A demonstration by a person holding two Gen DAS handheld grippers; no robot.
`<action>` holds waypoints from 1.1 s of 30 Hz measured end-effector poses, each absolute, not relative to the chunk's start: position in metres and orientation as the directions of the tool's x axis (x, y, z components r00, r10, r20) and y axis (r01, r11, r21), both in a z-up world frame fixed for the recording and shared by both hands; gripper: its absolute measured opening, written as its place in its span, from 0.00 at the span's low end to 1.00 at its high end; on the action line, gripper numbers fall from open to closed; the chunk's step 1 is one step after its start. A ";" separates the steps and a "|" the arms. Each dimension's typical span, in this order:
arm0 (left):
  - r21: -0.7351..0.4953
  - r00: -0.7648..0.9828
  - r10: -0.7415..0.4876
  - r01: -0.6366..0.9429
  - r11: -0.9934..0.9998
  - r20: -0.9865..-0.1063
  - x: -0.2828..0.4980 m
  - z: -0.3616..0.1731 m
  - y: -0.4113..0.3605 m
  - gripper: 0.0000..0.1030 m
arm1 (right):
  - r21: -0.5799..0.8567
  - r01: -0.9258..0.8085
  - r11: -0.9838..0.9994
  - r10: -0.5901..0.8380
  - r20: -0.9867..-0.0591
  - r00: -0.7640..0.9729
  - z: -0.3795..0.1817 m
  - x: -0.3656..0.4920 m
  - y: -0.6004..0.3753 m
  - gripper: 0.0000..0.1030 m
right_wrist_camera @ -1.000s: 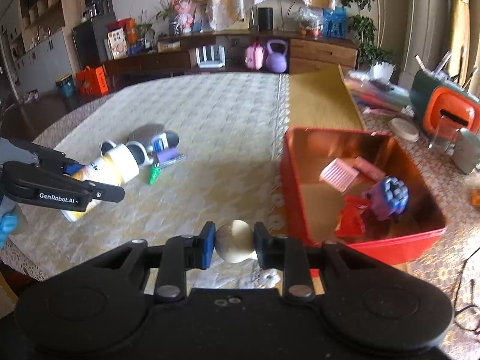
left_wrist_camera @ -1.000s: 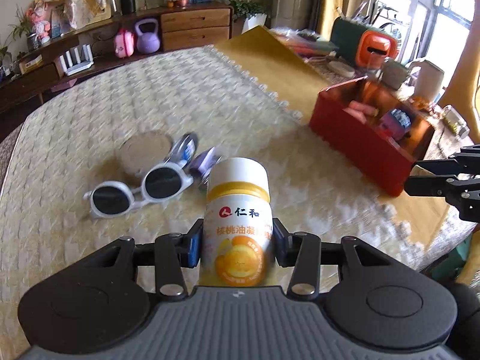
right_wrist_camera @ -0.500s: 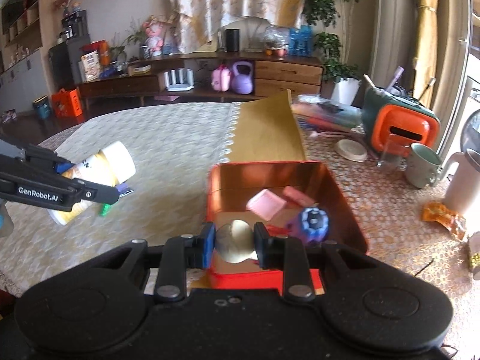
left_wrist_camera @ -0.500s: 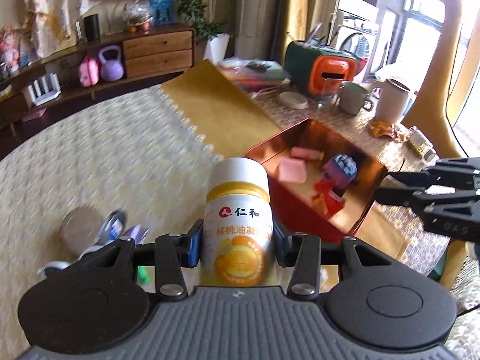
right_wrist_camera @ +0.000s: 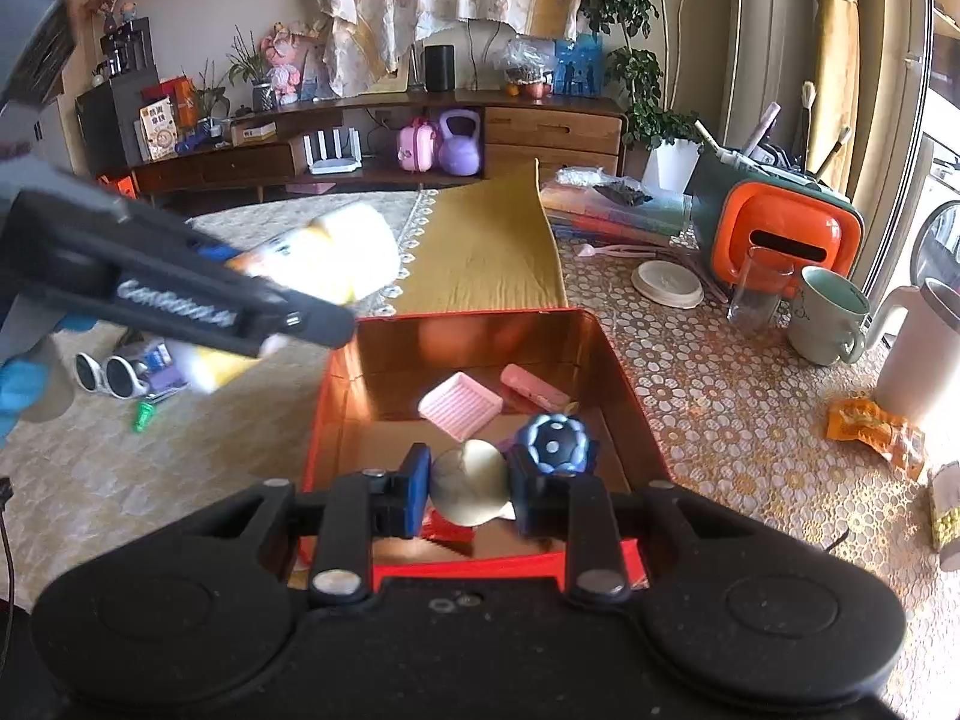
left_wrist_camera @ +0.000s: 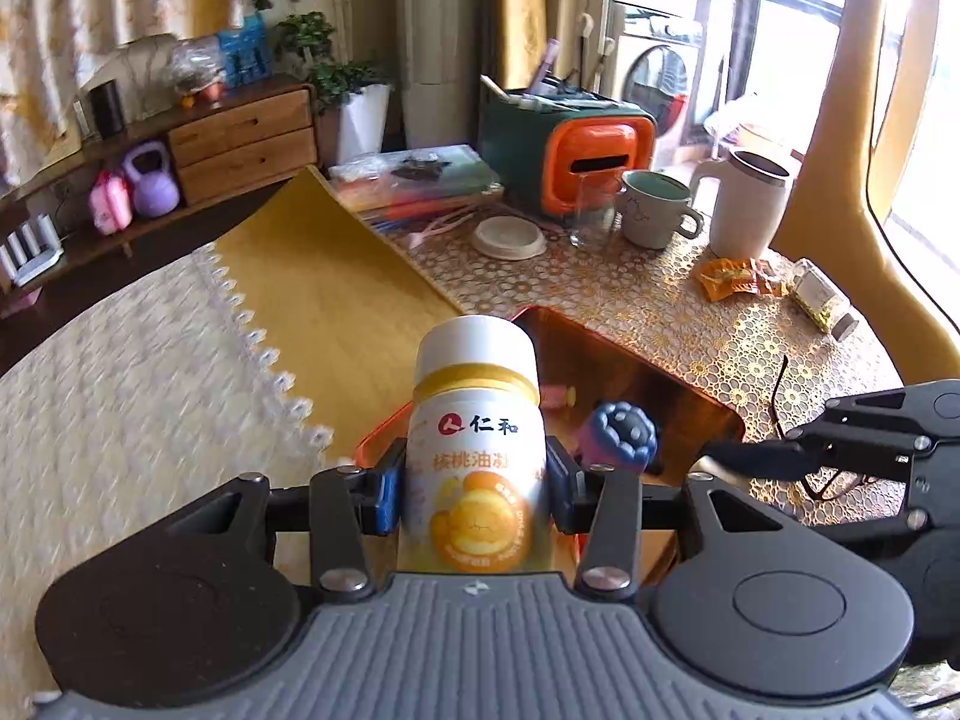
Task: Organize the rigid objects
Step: 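Carry the bottle and the white ball over the red tin box, then lower both items into the red box and open both tools to release them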
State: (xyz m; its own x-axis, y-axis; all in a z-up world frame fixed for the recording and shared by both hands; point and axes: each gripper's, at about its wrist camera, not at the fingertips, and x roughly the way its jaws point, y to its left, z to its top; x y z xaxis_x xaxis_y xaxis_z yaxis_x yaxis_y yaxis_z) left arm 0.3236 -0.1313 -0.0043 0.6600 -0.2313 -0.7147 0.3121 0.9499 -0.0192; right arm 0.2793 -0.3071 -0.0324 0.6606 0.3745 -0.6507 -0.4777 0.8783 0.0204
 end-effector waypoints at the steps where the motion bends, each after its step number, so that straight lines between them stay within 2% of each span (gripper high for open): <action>1: -0.020 0.652 -0.239 0.324 0.946 -0.719 0.329 -0.007 -0.135 0.43 | 0.014 -0.478 0.878 0.371 -0.651 0.662 -0.034 0.282 -0.307 0.26; 14: -0.002 0.599 -0.251 0.384 0.923 -0.760 0.375 -0.042 -0.169 0.43 | -0.036 -0.519 0.854 0.352 -0.695 0.627 -0.059 0.309 -0.302 0.25; 33: 0.002 0.541 -0.217 0.374 0.927 -0.812 0.410 -0.085 -0.184 0.43 | -0.018 -0.512 0.859 0.321 -0.761 0.565 -0.084 0.326 -0.307 0.25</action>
